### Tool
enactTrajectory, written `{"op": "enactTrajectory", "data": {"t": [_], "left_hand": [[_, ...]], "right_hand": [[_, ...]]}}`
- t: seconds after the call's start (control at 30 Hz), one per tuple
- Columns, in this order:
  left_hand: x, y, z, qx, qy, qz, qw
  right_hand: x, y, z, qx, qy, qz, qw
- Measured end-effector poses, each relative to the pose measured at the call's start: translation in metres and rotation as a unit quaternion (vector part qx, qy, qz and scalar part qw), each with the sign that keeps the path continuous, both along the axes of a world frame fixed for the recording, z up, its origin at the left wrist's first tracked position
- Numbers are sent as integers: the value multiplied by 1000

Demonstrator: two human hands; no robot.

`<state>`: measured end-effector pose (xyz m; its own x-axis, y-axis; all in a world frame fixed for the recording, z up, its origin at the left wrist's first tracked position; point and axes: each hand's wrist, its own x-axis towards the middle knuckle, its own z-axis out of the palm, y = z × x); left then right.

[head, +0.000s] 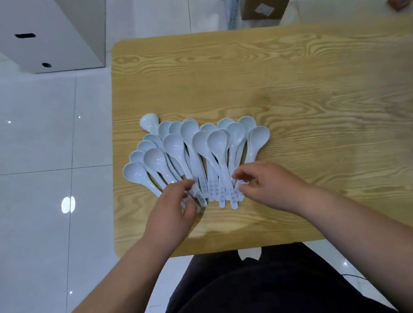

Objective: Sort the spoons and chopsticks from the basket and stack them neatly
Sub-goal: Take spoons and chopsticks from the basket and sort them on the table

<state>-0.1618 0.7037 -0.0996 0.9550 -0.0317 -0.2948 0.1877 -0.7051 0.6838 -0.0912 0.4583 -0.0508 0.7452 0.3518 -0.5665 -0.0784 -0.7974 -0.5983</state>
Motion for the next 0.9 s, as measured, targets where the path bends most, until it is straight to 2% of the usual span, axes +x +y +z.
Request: {"op": "enactTrajectory", "data": {"t": [0.2,0.27,0.4,0.63,0.8,0.9], "left_hand": [[-34,-57,55,-150,37,-56,986],[-43,-86,76,-175,31,-84,981],[-57,-156,111,-195,25,-124,973],[-83,-284,145,-212,9,-127,969],[-90,-347,150,-207,-9,-173,963],[-90,-371,150,-245,27,-169,954]], "right_hand": [[-70,-68,42,60,22,-77,995],[-98,-93,59,84,25,-98,991],[-142,-154,90,127,8,-114,985],[-192,-265,114,173,-44,-157,971],[-198,-328,123,159,-91,-193,964],[-195,-352,125,152,-113,-221,957]]}}
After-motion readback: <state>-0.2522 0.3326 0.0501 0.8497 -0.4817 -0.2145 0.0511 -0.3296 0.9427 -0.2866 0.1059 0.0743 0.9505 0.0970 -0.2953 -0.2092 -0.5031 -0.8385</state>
